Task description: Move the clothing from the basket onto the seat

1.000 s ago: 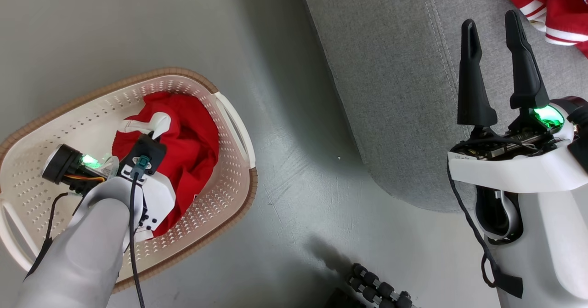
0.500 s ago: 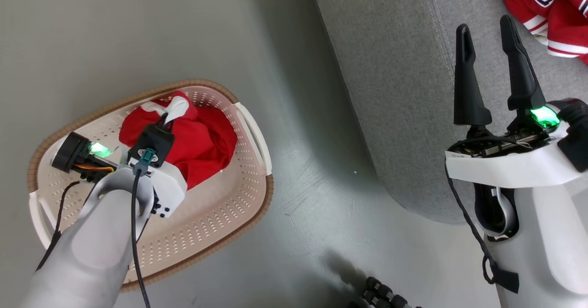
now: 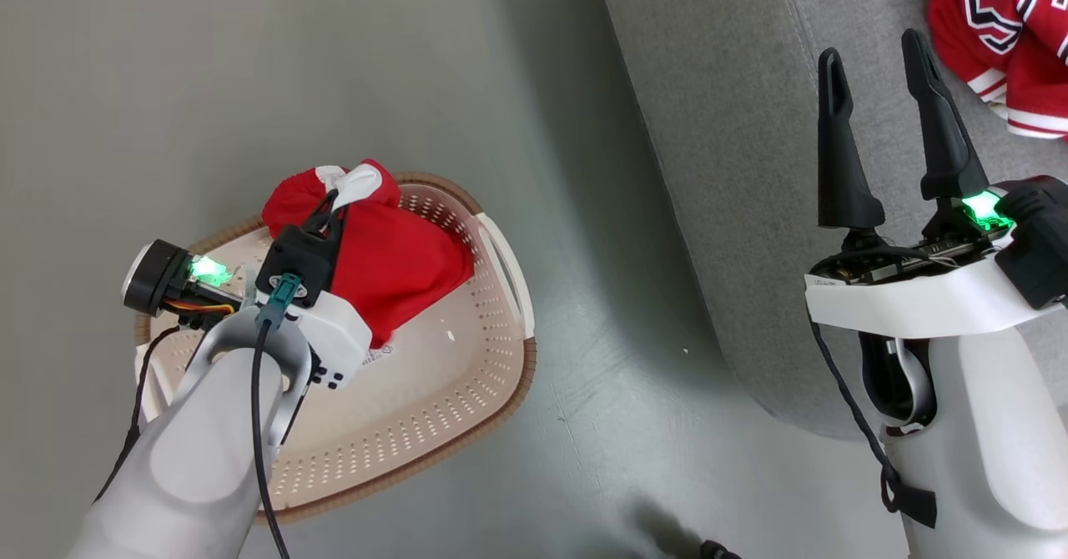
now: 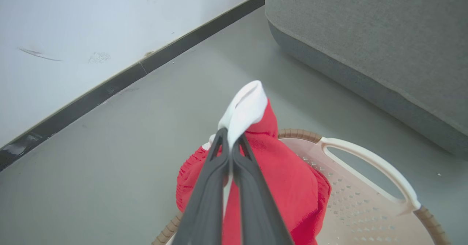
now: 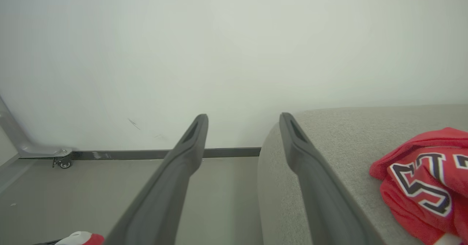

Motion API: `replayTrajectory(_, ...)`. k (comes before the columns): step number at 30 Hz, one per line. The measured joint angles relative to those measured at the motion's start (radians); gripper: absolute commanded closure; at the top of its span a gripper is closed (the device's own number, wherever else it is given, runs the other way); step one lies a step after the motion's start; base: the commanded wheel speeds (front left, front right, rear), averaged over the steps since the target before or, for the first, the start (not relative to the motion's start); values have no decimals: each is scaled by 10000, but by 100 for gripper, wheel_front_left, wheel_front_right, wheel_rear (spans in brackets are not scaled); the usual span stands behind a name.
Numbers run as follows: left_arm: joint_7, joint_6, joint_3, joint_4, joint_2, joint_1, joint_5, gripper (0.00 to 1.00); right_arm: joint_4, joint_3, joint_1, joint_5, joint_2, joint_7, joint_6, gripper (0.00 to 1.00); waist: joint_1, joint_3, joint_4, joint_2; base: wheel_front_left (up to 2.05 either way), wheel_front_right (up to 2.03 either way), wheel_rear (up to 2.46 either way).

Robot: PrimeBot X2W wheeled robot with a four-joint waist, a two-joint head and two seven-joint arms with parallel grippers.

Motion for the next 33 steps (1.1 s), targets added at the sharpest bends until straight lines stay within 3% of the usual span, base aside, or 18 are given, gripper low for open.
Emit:
replayTrajectory(14, -10, 430, 652, -2100, 29, 715, -439, 100, 430, -23, 9, -669, -35, 0, 0, 0, 0, -1245, 740, 0, 0, 0, 0)
replayTrajectory(33, -10, 146, 792, -3266, 341, 1638, -897, 100, 1235, 410, 159, -1352, -242, 0, 0, 0, 0, -3053, 1497, 0, 0, 0, 0)
